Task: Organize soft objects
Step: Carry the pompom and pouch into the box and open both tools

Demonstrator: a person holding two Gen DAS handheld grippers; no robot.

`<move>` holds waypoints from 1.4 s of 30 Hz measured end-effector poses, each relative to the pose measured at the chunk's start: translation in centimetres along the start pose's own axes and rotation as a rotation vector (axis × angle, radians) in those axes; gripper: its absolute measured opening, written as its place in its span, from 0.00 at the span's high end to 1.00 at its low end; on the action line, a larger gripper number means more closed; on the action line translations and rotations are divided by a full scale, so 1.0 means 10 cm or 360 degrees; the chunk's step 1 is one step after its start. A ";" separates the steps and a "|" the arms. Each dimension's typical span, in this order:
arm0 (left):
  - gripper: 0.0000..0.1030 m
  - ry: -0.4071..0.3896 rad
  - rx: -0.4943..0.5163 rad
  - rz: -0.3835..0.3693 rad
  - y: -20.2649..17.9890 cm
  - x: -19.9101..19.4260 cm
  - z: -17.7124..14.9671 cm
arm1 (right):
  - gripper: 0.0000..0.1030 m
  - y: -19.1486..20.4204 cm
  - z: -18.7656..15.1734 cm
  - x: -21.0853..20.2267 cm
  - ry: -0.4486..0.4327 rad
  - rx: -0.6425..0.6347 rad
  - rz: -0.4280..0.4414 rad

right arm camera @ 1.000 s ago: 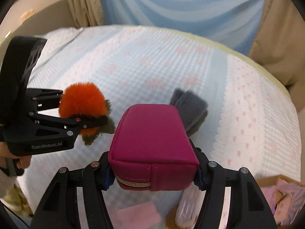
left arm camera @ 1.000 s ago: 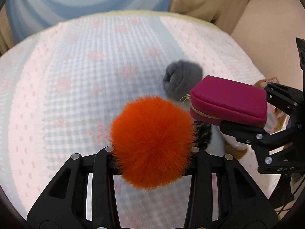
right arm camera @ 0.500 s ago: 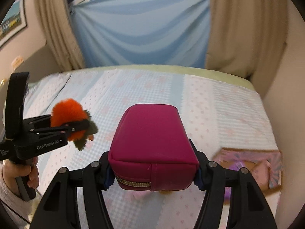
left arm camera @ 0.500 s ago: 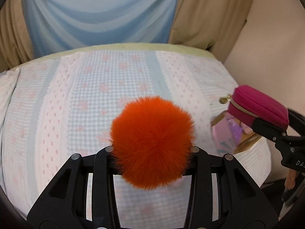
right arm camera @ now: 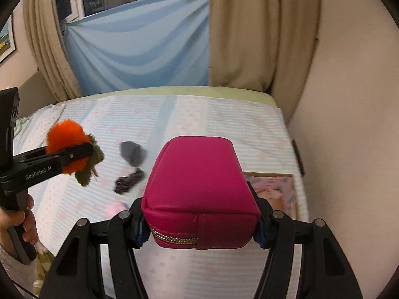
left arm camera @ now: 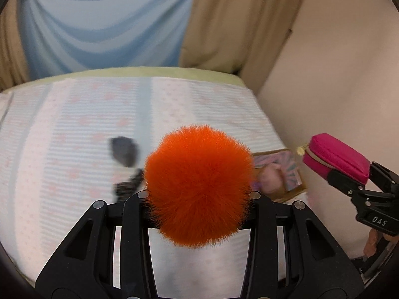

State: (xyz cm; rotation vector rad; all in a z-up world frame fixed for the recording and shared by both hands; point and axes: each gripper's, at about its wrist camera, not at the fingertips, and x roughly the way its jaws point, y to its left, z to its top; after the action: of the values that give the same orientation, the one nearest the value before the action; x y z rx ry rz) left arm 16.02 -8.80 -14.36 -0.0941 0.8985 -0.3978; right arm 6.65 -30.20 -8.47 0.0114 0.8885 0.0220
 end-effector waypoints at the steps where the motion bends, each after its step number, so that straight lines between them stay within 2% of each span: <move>1: 0.66 0.0012 0.0001 -0.0020 -0.13 0.07 0.01 | 0.43 -0.11 -0.01 0.00 0.0009 0.0013 -0.0004; 6: 0.66 0.0107 0.0070 -0.0077 -0.71 0.47 0.01 | 0.43 -0.56 -0.07 0.22 0.0087 0.0111 0.0016; 12: 0.66 0.0255 0.0158 -0.0094 -1.05 1.00 -0.08 | 0.43 -0.86 -0.17 0.70 0.0203 0.0258 0.0046; 20: 0.66 0.0502 0.0215 -0.0124 -1.20 2.05 -0.33 | 0.43 -1.25 -0.37 1.45 0.0397 0.0462 0.0094; 24: 0.66 0.0621 0.0244 -0.0128 -1.26 2.48 -0.47 | 0.43 -1.35 -0.43 1.80 0.0447 0.0524 0.0126; 31: 0.65 0.0791 0.0336 -0.0105 -1.32 2.96 -0.64 | 0.42 -1.44 -0.46 2.30 0.0543 0.0553 0.0217; 32: 0.54 0.0798 0.0347 -0.0115 -1.32 3.00 -0.65 | 0.40 -1.45 -0.46 2.35 0.0560 0.0555 0.0225; 33: 0.24 0.0777 0.0363 -0.0140 -1.33 3.01 -0.64 | 0.39 -1.46 -0.47 2.40 0.0582 0.0553 0.0222; 34: 0.07 0.0758 0.0398 -0.0141 -1.37 3.00 -0.64 | 0.38 -1.47 -0.48 2.47 0.0605 0.0545 0.0215; 35: 0.00 0.0759 0.0445 -0.0123 -1.42 3.00 -0.64 | 0.35 -1.48 -0.50 2.50 0.0611 0.0547 0.0207; 37: 0.00 0.0745 0.0507 -0.0083 -1.47 2.98 -0.67 | 0.08 -1.55 -0.55 2.50 0.0581 0.0560 0.0193; 39: 0.00 0.0754 0.0519 -0.0107 -1.47 2.94 -0.70 | 0.01 -1.60 -0.59 2.46 0.0570 0.0563 0.0200; 42: 0.00 0.0805 0.0446 -0.0122 -1.40 2.90 -0.76 | 0.01 -1.66 -0.67 2.40 0.0549 0.0553 0.0178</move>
State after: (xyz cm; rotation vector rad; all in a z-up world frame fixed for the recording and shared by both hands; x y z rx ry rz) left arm 22.06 -31.91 -37.19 0.2410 1.3288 -0.6303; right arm 16.85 -46.25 -31.64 0.3918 1.2269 -0.0270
